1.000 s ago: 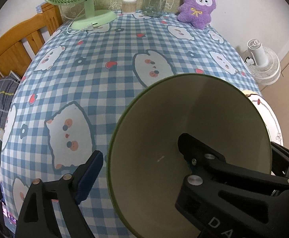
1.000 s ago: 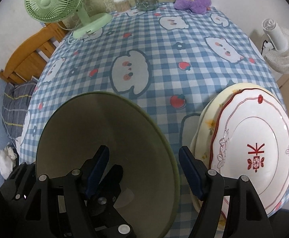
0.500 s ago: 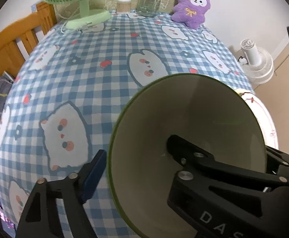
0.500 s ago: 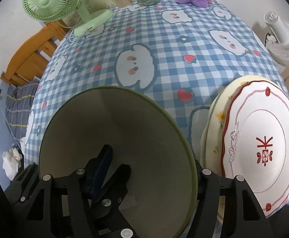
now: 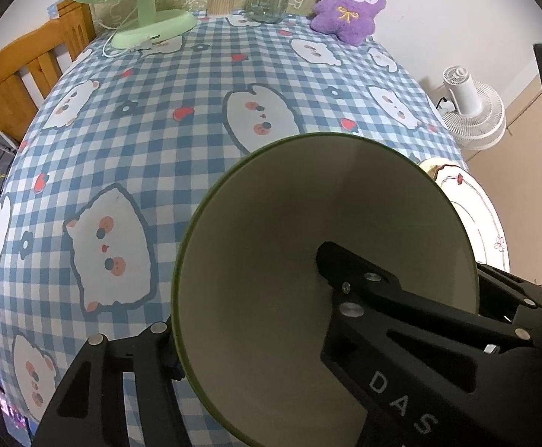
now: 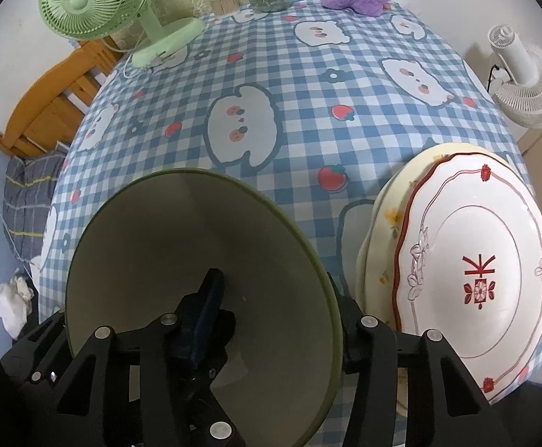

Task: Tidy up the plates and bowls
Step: 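Hold the patterned bowl above the plate stack and move it over the cream bowls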

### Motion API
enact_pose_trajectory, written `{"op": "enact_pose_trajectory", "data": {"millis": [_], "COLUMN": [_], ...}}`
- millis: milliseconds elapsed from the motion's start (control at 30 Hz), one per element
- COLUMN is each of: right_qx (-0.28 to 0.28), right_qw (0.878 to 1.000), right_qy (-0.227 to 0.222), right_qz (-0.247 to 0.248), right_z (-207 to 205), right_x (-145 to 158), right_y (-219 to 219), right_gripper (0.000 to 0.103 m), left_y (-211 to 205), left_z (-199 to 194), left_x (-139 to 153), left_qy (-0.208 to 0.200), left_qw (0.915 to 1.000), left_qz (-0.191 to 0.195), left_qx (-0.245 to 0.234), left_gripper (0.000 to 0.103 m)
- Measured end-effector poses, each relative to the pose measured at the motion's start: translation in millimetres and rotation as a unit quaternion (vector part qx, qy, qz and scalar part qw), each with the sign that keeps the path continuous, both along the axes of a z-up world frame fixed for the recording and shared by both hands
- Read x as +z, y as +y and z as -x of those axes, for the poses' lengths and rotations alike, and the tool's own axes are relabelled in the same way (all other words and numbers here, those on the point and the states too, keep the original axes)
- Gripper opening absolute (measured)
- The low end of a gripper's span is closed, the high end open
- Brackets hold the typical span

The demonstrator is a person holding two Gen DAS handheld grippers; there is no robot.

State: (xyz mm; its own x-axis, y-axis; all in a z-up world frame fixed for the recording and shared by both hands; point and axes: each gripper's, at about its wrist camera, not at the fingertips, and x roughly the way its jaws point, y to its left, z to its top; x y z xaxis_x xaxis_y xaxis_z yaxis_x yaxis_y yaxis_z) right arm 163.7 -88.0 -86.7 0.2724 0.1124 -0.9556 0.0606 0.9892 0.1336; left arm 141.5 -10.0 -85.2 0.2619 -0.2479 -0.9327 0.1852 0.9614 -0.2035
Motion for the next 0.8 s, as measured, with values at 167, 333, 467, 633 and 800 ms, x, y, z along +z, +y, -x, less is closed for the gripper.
{"op": "enact_pose_trajectory", "data": {"millis": [167,333,467,633,800], "right_qx": [-0.002,-0.007,-0.007,-0.008,-0.011], "right_qw": [1.000,1.000,1.000,0.999,0.999], "right_qy": [-0.007,-0.016,-0.017,-0.032,-0.043], "right_qz": [0.009,0.005,0.005,0.008,0.011], "right_z": [1,0,-1,1,4], "right_x": [2,10,18,35,51], "right_y": [1,1,4,7,9], "right_gripper": [0.054,0.054,0.054,0.054,0.054], "left_y": [1,1,2,4,6], "left_z": [1,0,-1,1,4], "left_x": [3,11,19,34,50], "left_qy": [-0.003,-0.008,-0.007,-0.021,-0.037], "left_qw": [1.0000,0.9999,0.9999,0.9997,0.9993], "left_qz": [-0.004,-0.008,-0.009,-0.008,-0.006], "left_qx": [-0.004,-0.002,0.001,-0.001,-0.007], "left_gripper": [0.061,0.059,0.059,0.059,0.059]}}
